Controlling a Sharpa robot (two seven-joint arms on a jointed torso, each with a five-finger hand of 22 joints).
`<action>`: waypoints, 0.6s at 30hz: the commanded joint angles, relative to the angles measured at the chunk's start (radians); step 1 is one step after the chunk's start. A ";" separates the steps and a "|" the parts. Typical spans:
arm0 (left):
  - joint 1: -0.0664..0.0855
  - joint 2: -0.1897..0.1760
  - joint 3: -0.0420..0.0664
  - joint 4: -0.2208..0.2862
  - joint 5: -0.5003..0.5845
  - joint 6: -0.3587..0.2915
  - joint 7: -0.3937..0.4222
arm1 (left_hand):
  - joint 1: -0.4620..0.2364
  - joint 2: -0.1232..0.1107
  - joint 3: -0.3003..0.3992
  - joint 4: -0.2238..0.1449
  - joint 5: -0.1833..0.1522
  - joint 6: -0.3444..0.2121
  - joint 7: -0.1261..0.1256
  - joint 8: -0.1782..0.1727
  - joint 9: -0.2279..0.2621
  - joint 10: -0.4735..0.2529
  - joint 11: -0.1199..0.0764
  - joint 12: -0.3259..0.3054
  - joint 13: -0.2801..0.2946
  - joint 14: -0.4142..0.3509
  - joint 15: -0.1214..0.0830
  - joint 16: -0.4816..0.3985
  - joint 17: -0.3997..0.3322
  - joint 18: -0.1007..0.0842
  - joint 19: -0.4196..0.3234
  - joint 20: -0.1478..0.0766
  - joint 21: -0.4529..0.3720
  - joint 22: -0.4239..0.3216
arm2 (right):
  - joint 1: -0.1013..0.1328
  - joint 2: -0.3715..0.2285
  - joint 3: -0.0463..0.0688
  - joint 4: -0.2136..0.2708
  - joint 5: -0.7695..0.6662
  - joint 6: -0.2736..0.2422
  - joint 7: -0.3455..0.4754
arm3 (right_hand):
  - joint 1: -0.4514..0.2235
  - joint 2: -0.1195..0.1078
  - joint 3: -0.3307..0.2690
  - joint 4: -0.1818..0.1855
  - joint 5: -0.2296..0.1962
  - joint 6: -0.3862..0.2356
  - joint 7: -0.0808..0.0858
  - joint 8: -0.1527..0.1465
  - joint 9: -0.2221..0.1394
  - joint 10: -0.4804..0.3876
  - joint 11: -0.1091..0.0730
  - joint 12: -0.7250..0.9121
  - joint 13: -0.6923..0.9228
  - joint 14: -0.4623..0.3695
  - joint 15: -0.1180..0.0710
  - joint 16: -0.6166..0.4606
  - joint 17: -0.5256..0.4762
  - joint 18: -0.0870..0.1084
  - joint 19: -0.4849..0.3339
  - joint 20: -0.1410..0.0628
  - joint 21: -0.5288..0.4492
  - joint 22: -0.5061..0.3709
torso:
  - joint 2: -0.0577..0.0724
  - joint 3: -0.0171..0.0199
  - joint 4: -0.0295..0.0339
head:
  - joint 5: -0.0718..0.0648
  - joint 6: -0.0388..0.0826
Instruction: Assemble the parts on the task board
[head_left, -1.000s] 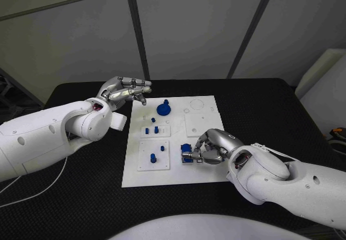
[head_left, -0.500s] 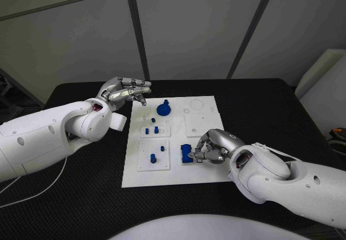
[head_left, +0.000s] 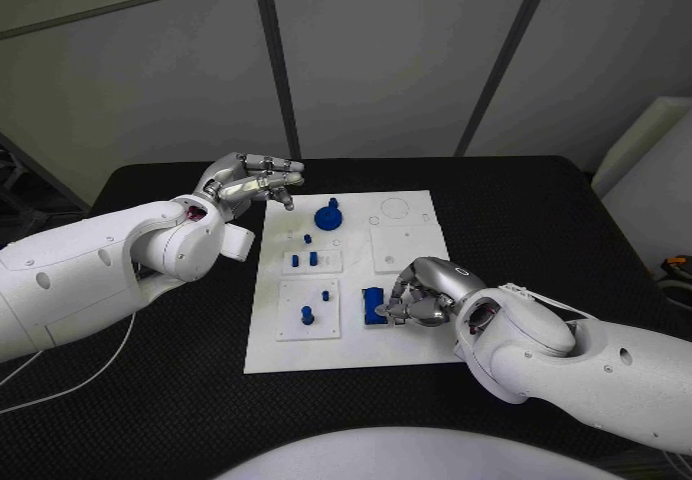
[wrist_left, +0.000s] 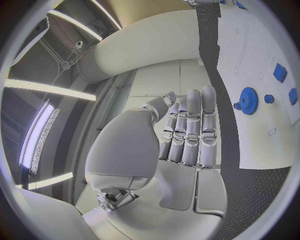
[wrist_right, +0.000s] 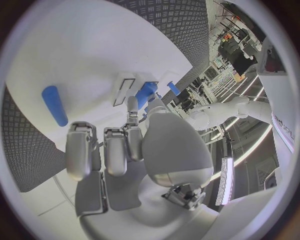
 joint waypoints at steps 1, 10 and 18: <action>0.001 0.001 0.000 0.001 0.001 0.012 0.001 | -0.001 0.006 0.007 -0.001 0.000 0.000 0.003 -0.005 -0.001 -0.005 -0.001 -0.002 0.000 -0.006 0.002 -0.006 -0.001 -0.010 -0.003 0.000 0.005 0.001 | 0.001 -0.010 0.000 0.011 -0.010 -0.042 0.023 | -0.001 0.003 -0.010 0.003 -0.003 -0.005 -0.005 0.001 0.001 0.005 -0.007 -0.001 0.072 0.086 -0.005 0.004 0.165 -0.008 0.014 -0.006 0.005 0.107 | 0.001 0.0015 -0.0023 | -0.001 0.001; 0.000 -0.003 -0.001 0.002 0.001 0.014 0.008 | -0.014 -0.001 0.003 0.004 -0.002 -0.003 0.004 -0.006 -0.001 -0.007 0.001 -0.002 0.000 -0.006 0.005 -0.005 -0.002 -0.011 -0.006 0.003 0.005 0.003 | 0.003 -0.111 0.033 0.045 0.043 -0.108 0.090 | 0.022 0.012 -0.032 0.015 0.027 -0.058 0.020 -0.047 -0.018 0.000 0.013 -0.011 0.067 0.084 0.011 0.000 0.158 -0.006 0.009 0.005 -0.002 0.099 | -0.002 -0.0001 -0.0024 | -0.011 0.003; -0.001 -0.002 -0.003 0.002 0.001 0.014 0.012 | -0.027 -0.008 -0.004 0.011 -0.003 -0.003 0.004 -0.006 -0.001 -0.008 0.001 0.000 0.000 -0.006 0.007 -0.004 -0.003 -0.011 -0.008 0.005 0.002 0.002 | 0.010 -0.211 0.048 0.032 0.045 -0.081 0.096 | 0.037 0.018 -0.046 0.020 0.042 -0.072 0.033 -0.089 -0.036 -0.002 0.024 -0.016 0.065 0.084 0.020 0.000 0.158 -0.005 0.008 0.014 -0.003 0.098 | 0.001 -0.0002 -0.0019 | -0.029 0.013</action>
